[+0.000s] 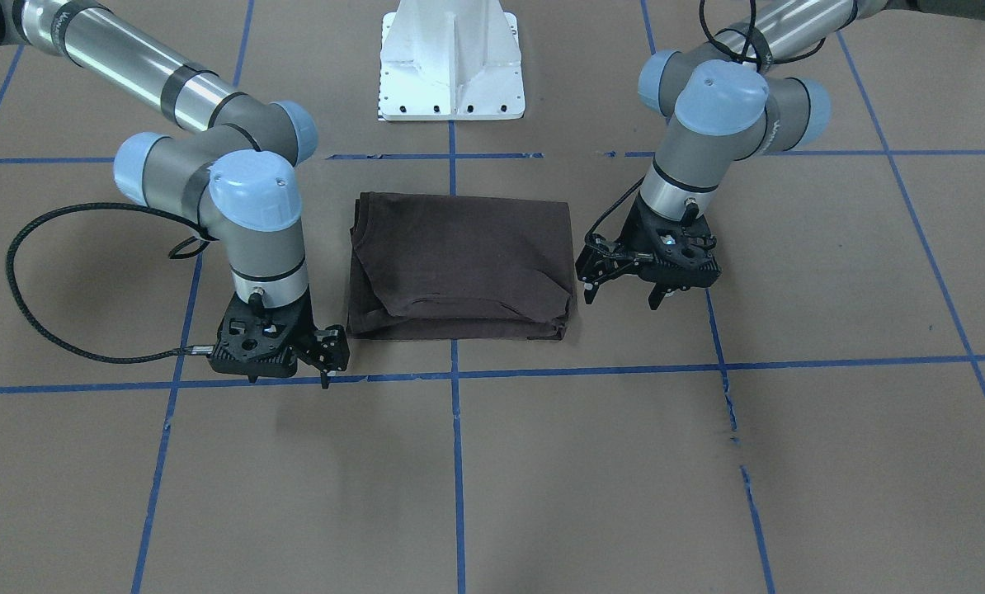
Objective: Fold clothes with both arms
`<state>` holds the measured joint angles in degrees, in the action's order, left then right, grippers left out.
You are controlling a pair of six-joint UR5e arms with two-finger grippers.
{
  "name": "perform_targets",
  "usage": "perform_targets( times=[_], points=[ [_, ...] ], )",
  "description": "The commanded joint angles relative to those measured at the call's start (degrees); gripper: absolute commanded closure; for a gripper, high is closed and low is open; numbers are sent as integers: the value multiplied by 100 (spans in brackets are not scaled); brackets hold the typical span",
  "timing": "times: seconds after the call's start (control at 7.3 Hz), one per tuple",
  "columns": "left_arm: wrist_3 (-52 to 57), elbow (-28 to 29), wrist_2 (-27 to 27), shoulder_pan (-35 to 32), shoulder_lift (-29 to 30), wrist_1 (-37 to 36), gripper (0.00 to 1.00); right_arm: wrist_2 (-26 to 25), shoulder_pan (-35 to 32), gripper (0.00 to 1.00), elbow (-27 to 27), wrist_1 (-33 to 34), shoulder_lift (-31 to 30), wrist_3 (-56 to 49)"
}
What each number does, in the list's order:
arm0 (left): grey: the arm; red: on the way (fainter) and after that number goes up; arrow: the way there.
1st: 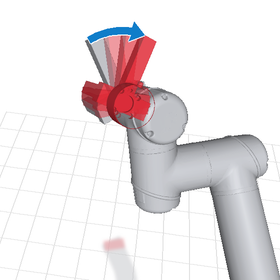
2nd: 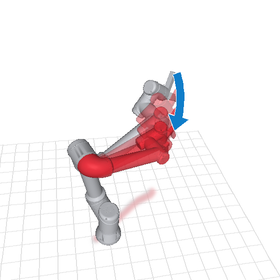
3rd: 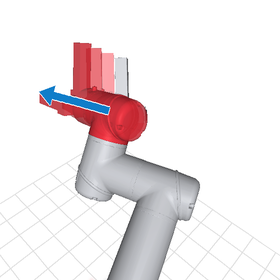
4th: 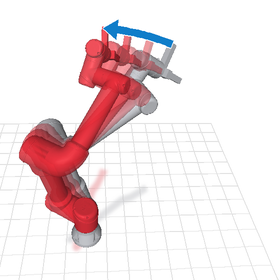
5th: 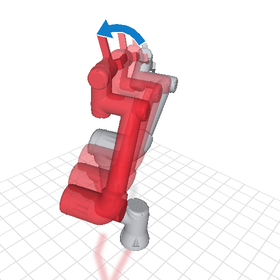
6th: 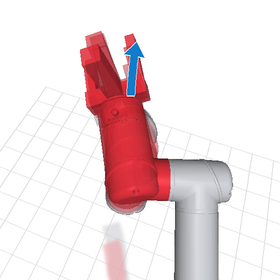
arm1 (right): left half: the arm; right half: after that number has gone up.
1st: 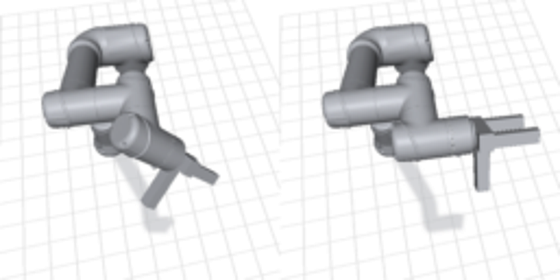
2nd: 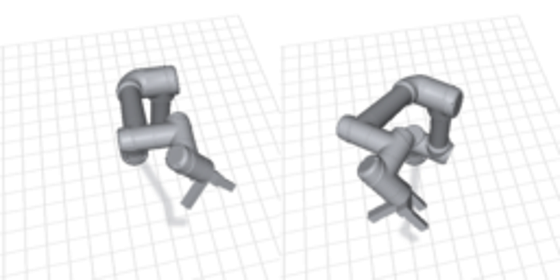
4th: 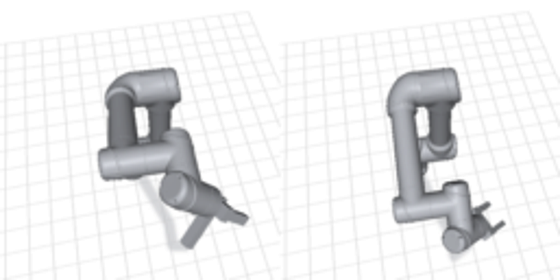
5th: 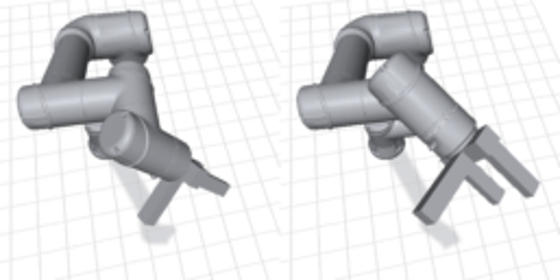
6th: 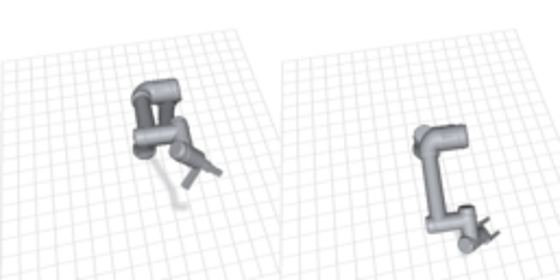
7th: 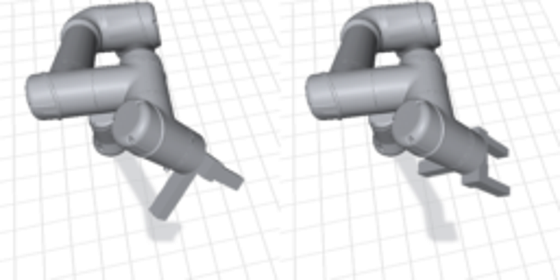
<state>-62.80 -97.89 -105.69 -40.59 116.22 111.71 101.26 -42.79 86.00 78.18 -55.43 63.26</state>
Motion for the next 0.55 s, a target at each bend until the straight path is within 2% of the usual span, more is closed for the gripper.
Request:
perform_targets(
  times=[0.0,0.14,0.41],
  points=[
    [249,-465,-91,-54,-473,-35,0,1356,-945,0,1116,-23,-1280,-1535],
    [1077,-964,-144,-315,-1104,-79,0,1892,-1612,0,1347,-22,-1895,-2371],
    [2380,-1591,-425,-974,-2230,-97,0,2536,-2747,0,1402,126,-2654,-4165]
  ],
)
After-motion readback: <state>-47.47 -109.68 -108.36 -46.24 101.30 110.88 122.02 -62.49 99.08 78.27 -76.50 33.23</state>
